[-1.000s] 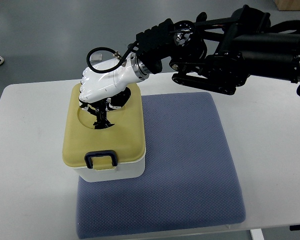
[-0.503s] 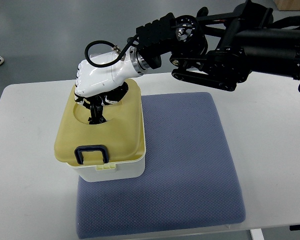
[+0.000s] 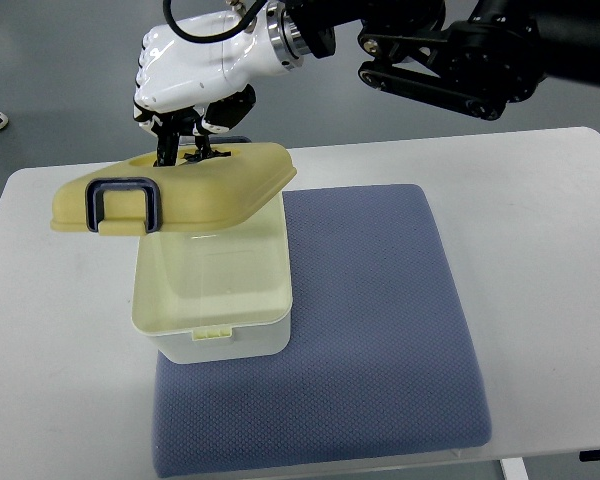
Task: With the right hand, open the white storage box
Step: 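Lift the yellow lid up off the white box with the right hand, then lower the held lid onto the cushion beside the box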
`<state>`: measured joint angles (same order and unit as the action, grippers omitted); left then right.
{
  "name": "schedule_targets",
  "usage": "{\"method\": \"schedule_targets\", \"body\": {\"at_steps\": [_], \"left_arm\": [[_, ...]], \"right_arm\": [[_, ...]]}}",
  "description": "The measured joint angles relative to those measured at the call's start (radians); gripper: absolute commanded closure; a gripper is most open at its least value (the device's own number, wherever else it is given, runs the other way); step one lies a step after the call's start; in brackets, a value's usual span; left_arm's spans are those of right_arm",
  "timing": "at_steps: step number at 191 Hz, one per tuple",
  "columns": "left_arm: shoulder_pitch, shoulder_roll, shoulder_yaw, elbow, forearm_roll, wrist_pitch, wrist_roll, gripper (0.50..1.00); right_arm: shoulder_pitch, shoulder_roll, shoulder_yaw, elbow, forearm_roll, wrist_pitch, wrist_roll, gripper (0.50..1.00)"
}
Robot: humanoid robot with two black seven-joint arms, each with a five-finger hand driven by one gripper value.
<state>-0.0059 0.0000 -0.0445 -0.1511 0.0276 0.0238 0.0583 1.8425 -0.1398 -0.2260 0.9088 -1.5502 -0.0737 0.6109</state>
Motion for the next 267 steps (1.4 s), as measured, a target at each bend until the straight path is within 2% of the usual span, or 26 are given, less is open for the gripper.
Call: {"method": "schedule_targets", "body": {"at_steps": [82,145,201,267], "left_arm": [[0.001,0.000,0.001,0.000,0.000,0.000,0.000,0.500],[0.001,0.000,0.000,0.000,0.000,-0.001,0.000,0.500],[0.001,0.000,0.000,0.000,0.000,-0.001,0.000,0.500],[0.001,0.000,0.000,-0.001,0.000,0.000,0.000,0.500]], "right_arm": [[0.045,-0.281,-0.004,0.037,-0.002,0.008,0.000,1.000],[-0.043,-0.461,-0.025,0.115,-0.047,0.001,0.000,1.000],[-0.196,-0.528,-0.026,0.129,-0.075,-0.087,0.000,1.000],[-0.346,-0.522,-0.027,0.128,-0.118,-0.184,0.000,1.000]]}}
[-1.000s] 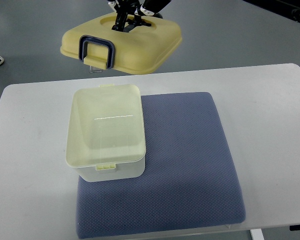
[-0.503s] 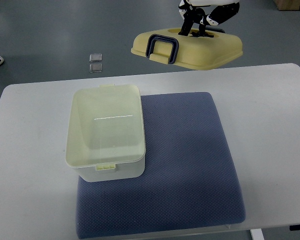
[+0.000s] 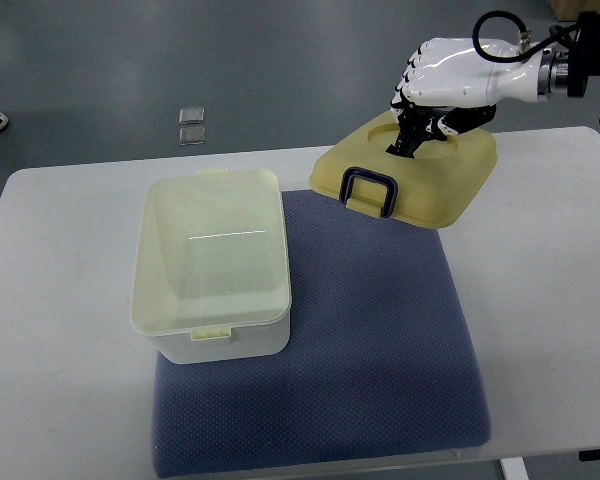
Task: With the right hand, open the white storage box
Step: 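Lower the held lid onto the cushion beside the box, then open the right hand and release the lid handle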
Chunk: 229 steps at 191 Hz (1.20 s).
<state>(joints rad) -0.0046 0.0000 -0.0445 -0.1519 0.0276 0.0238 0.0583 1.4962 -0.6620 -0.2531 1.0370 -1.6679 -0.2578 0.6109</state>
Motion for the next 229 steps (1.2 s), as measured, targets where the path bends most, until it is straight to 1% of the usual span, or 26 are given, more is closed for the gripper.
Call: {"method": "schedule_targets", "body": {"at_steps": [58,159,160,162,163,164,165,166,167,168,169,170,171,172,173,174,175,176,177,178,179,180,184,191,196,229], "left_arm": [[0.000,0.000,0.000,0.000,0.000,0.000,0.000,0.500],[0.000,0.000,0.000,0.000,0.000,0.000,0.000,0.500],[0.000,0.000,0.000,0.000,0.000,0.000,0.000,0.500],[0.000,0.000,0.000,0.000,0.000,0.000,0.000,0.500],[0.000,0.000,0.000,0.000,0.000,0.000,0.000,0.500],[0.000,0.000,0.000,0.000,0.000,0.000,0.000,0.500],[0.000,0.000,0.000,0.000,0.000,0.000,0.000,0.500],[0.000,0.000,0.000,0.000,0.000,0.000,0.000,0.500],[0.000,0.000,0.000,0.000,0.000,0.000,0.000,0.500],[0.000,0.000,0.000,0.000,0.000,0.000,0.000,0.500],[0.000,0.000,0.000,0.000,0.000,0.000,0.000,0.500],[0.000,0.000,0.000,0.000,0.000,0.000,0.000,0.500],[0.000,0.000,0.000,0.000,0.000,0.000,0.000,0.500],[0.000,0.000,0.000,0.000,0.000,0.000,0.000,0.500],[0.000,0.000,0.000,0.000,0.000,0.000,0.000,0.500],[0.000,0.000,0.000,0.000,0.000,0.000,0.000,0.500],[0.000,0.000,0.000,0.000,0.000,0.000,0.000,0.500],[0.000,0.000,0.000,0.000,0.000,0.000,0.000,0.500],[0.000,0.000,0.000,0.000,0.000,0.000,0.000,0.500],[0.000,0.000,0.000,0.000,0.000,0.000,0.000,0.500],[0.000,0.000,0.000,0.000,0.000,0.000,0.000,0.500],[0.000,0.000,0.000,0.000,0.000,0.000,0.000,0.500],[0.000,0.000,0.000,0.000,0.000,0.000,0.000,0.500],[0.000,0.000,0.000,0.000,0.000,0.000,0.000,0.500],[0.000,0.000,0.000,0.000,0.000,0.000,0.000,0.500],[0.000,0.000,0.000,0.000,0.000,0.000,0.000,0.500]], "right_arm": [[-0.089,0.028,0.000,-0.003,-0.020,-0.049,0.000,1.000],[-0.203,0.126,0.001,-0.020,-0.027,-0.081,0.000,1.000],[-0.204,0.126,0.001,-0.020,-0.027,-0.081,0.000,0.973],[-0.207,0.127,0.001,-0.020,-0.027,-0.081,0.000,0.947],[-0.208,0.128,0.001,-0.020,-0.027,-0.081,0.000,0.946],[-0.209,0.128,0.001,-0.020,-0.027,-0.081,0.000,0.916],[-0.209,0.128,0.001,-0.020,-0.027,-0.081,0.000,0.916],[-0.210,0.129,0.001,-0.020,-0.027,-0.081,0.000,0.887],[-0.211,0.129,0.001,-0.020,-0.027,-0.081,0.000,0.887],[-0.212,0.129,0.001,-0.020,-0.027,-0.081,0.000,0.857],[-0.214,0.130,0.001,-0.020,-0.026,-0.081,0.000,0.857],[-0.215,0.130,0.001,-0.020,-0.026,-0.081,0.000,0.824],[-0.216,0.131,0.001,-0.020,-0.026,-0.081,0.000,0.824],[-0.216,0.131,0.001,-0.020,-0.026,-0.081,0.000,0.789],[-0.217,0.132,0.001,-0.020,-0.026,-0.081,0.000,0.789],[-0.218,0.132,0.001,-0.020,-0.025,-0.082,0.000,0.753],[-0.219,0.132,0.001,-0.020,-0.025,-0.082,0.000,0.752],[-0.220,0.133,0.001,-0.020,-0.025,-0.082,0.000,0.722],[-0.221,0.133,0.001,-0.020,-0.024,-0.082,0.000,0.722],[-0.222,0.133,0.001,-0.020,-0.024,-0.082,0.000,0.695],[-0.223,0.134,0.001,-0.020,-0.024,-0.082,0.000,0.695],[-0.224,0.134,0.001,-0.020,-0.024,-0.082,0.000,0.675],[-0.227,0.135,0.001,-0.020,-0.022,-0.082,0.000,0.646],[-0.233,0.138,0.001,-0.020,-0.018,-0.082,0.000,0.621],[-0.237,0.140,0.001,-0.020,-0.016,-0.083,0.000,0.589],[-0.249,0.153,0.003,-0.020,0.004,-0.083,0.000,0.576]]}}
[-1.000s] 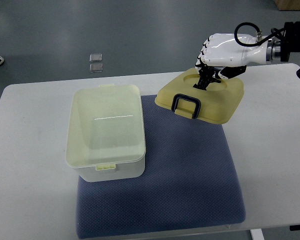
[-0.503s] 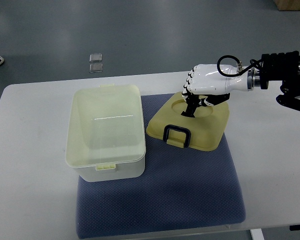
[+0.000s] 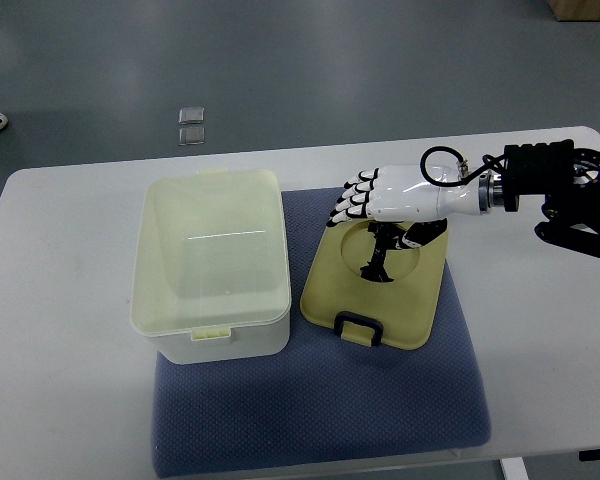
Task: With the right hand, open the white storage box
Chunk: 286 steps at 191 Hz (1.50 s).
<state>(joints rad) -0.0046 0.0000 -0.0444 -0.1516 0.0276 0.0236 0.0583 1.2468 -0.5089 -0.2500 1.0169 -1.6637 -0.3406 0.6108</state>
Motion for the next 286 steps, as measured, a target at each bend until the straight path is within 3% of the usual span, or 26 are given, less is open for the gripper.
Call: {"method": "schedule_targets", "body": {"at_steps": [57,68,100,129,161,207,250,286], "left_arm": [[0.000,0.000,0.000,0.000,0.000,0.000,0.000,0.500],[0.000,0.000,0.000,0.000,0.000,0.000,0.000,0.500],[0.000,0.000,0.000,0.000,0.000,0.000,0.000,0.500],[0.000,0.000,0.000,0.000,0.000,0.000,0.000,0.500],[0.000,0.000,0.000,0.000,0.000,0.000,0.000,0.500],[0.000,0.000,0.000,0.000,0.000,0.000,0.000,0.500],[0.000,0.000,0.000,0.000,0.000,0.000,0.000,0.500],[0.000,0.000,0.000,0.000,0.000,0.000,0.000,0.500]], "right_arm": [[0.046,-0.049,0.000,0.002,0.091,0.042,0.000,0.581],[0.059,-0.059,0.008,0.003,0.120,0.106,0.000,0.581],[0.078,-0.091,0.100,0.002,0.254,0.403,0.000,0.579],[0.061,-0.102,0.211,-0.021,0.472,0.519,-0.059,0.576],[0.028,-0.072,0.263,-0.071,0.834,0.532,-0.164,0.576],[-0.064,0.007,0.380,-0.139,1.365,0.531,-0.241,0.574],[-0.180,0.118,0.500,-0.214,1.642,0.541,-0.316,0.572],[-0.256,0.189,0.625,-0.267,1.823,0.539,-0.434,0.572]]}}
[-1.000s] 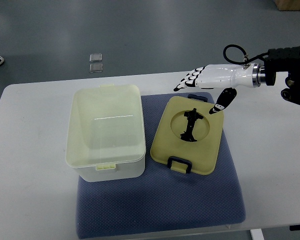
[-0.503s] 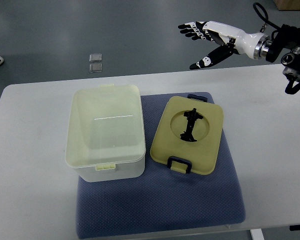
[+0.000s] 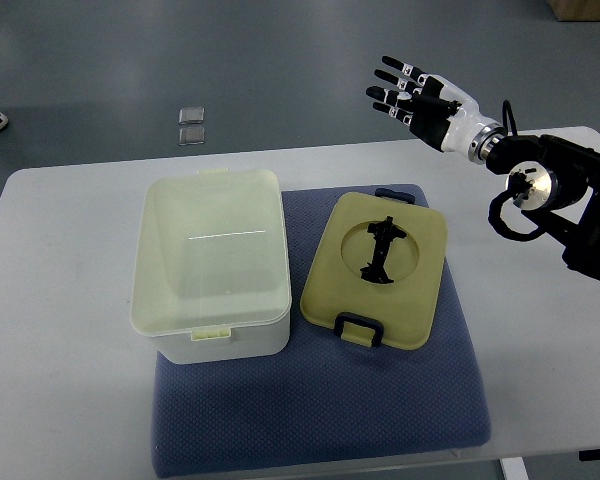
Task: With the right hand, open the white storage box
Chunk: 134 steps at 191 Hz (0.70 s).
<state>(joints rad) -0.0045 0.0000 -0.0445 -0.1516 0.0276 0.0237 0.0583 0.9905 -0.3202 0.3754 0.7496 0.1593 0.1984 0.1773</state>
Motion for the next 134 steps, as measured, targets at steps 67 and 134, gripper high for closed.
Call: {"method": "schedule_targets", "body": {"at_steps": [67,134], "left_arm": [[0.000,0.000,0.000,0.000,0.000,0.000,0.000,0.500],[0.000,0.000,0.000,0.000,0.000,0.000,0.000,0.500]], "right_arm": [[-0.030,0.014,0.020,-0.018,0.086,0.004,-0.036,0.570],[-0.037,0.019,0.020,-0.016,0.090,-0.003,-0.016,0.570]]}}
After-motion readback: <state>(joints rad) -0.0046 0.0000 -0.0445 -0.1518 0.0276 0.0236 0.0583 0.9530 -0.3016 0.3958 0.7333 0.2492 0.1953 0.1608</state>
